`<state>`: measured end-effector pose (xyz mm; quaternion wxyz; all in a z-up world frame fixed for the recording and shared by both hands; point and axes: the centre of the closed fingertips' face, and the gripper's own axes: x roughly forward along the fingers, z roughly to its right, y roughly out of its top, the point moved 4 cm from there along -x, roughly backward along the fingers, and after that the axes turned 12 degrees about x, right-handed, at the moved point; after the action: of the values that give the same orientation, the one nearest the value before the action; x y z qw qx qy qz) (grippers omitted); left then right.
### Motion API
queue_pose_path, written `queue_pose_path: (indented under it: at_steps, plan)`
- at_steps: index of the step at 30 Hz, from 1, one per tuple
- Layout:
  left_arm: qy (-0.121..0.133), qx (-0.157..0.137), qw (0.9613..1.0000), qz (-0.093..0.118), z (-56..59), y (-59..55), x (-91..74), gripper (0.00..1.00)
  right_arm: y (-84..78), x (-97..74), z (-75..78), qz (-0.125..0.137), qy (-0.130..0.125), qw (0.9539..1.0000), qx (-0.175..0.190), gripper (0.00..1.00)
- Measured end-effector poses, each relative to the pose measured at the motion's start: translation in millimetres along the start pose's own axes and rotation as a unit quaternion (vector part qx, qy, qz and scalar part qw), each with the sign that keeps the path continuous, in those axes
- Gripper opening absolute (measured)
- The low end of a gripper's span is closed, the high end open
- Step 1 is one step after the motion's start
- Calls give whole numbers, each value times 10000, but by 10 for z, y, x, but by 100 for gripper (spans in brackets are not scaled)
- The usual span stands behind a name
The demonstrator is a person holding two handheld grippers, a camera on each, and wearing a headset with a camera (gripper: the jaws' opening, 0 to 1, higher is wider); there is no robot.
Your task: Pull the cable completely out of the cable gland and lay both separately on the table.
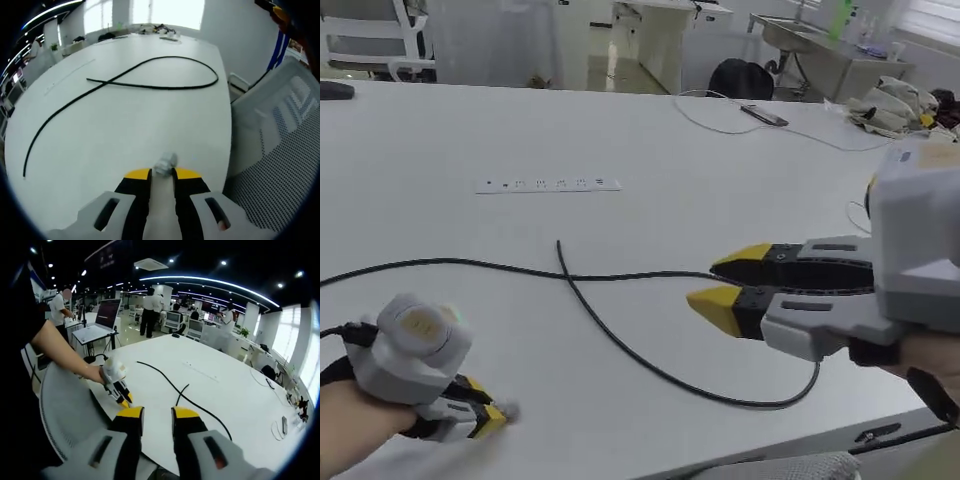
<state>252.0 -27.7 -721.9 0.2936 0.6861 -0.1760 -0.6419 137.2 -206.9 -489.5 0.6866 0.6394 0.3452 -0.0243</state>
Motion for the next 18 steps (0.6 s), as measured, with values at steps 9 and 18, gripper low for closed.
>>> queue_pose_path:
  at_steps: [9,18]
  plan:
    - [-219,-319,9974,613,164,443,-492,27,-155,50,-54,-311,92,9994,103,24]
    - [282,-181,9882,1496,425,758,-1446,32,-537,244,-69,-773,89,9970,58,29]
